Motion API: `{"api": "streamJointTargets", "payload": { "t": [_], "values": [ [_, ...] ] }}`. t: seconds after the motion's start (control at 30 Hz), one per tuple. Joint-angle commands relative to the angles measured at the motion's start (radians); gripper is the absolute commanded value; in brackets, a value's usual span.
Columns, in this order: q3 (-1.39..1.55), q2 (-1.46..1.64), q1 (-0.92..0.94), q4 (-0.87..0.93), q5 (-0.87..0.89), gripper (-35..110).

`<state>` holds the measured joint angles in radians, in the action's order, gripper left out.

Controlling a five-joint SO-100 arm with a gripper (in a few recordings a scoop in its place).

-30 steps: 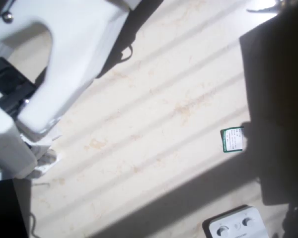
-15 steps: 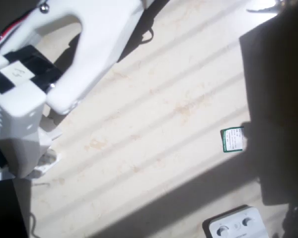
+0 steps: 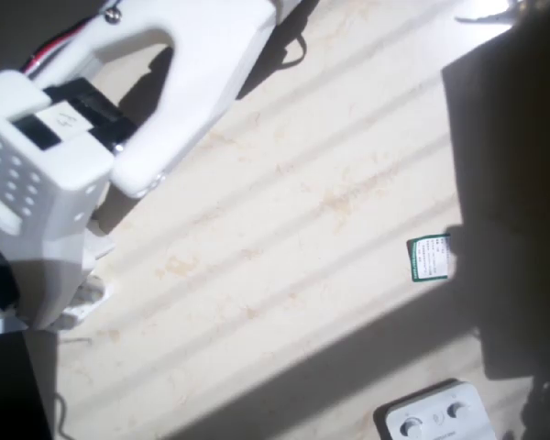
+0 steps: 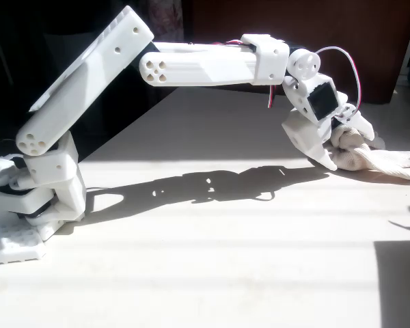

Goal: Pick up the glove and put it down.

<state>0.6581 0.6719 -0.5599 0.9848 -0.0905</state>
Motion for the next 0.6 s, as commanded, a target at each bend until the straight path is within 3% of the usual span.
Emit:
{"api": "streamJointTargets", "payload": {
  "t": [0.0, 0.3, 0.57],
  "values": [
    [-0.071, -0.015, -0.014, -0.012, 0.006, 29],
    [-0.106, -0.028, -0.018, 0.0, -0.017, 26],
    [-0.106, -0.029, -0.02, 0.0, -0.091, -2]
  ]
}}
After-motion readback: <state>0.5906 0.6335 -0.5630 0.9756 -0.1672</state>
